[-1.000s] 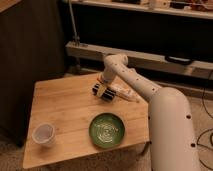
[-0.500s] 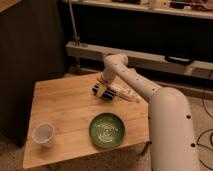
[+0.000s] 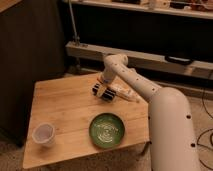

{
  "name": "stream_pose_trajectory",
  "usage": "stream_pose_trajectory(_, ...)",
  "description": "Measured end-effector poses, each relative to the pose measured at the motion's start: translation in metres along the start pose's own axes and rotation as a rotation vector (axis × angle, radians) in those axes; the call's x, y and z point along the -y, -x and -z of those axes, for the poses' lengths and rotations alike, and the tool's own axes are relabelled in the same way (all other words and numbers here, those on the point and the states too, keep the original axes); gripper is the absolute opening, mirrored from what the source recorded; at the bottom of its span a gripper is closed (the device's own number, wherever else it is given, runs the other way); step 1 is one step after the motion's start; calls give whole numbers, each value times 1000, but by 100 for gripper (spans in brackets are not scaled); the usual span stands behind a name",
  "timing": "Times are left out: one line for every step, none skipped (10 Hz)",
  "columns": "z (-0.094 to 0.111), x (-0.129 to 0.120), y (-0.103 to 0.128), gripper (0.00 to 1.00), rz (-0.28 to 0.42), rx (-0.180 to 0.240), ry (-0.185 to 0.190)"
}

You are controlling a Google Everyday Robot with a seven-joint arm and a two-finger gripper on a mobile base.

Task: Pick up the ceramic cup

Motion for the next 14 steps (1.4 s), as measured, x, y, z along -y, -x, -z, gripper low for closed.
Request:
stream_pose_trajectory(0,0,0,80,0,0,0)
stream_pose_trajectory(1,0,1,80,10,-5,-6)
stream_pose_trajectory(3,-2,4,80,32,-4,-17)
stream_pose_trajectory(10,-9,16,80,109,4,-35)
stream_pose_trajectory(19,-20,27,80,200,14,-42)
stream_pose_trajectory(30,-32,37,80,284,27,-45)
stream_pose_trajectory(51,-61,56,80,449,47,-45)
stream_pose_trajectory(60,-79,65,80,546,58,-43)
stream_pose_trajectory(68,-99,75,80,662,71,-38)
stream_pose_trajectory(76,-117,83,80,778,84,-33)
stream_pose_trajectory(84,-139,91,80,923,101,-28)
stream_pose_trajectory(91,-156,97,80,1043,124,-30)
stream_pose_trajectory(95,-166,100,80,1117,138,-33)
stream_pose_trajectory(100,-178,102,80,1200,154,-37)
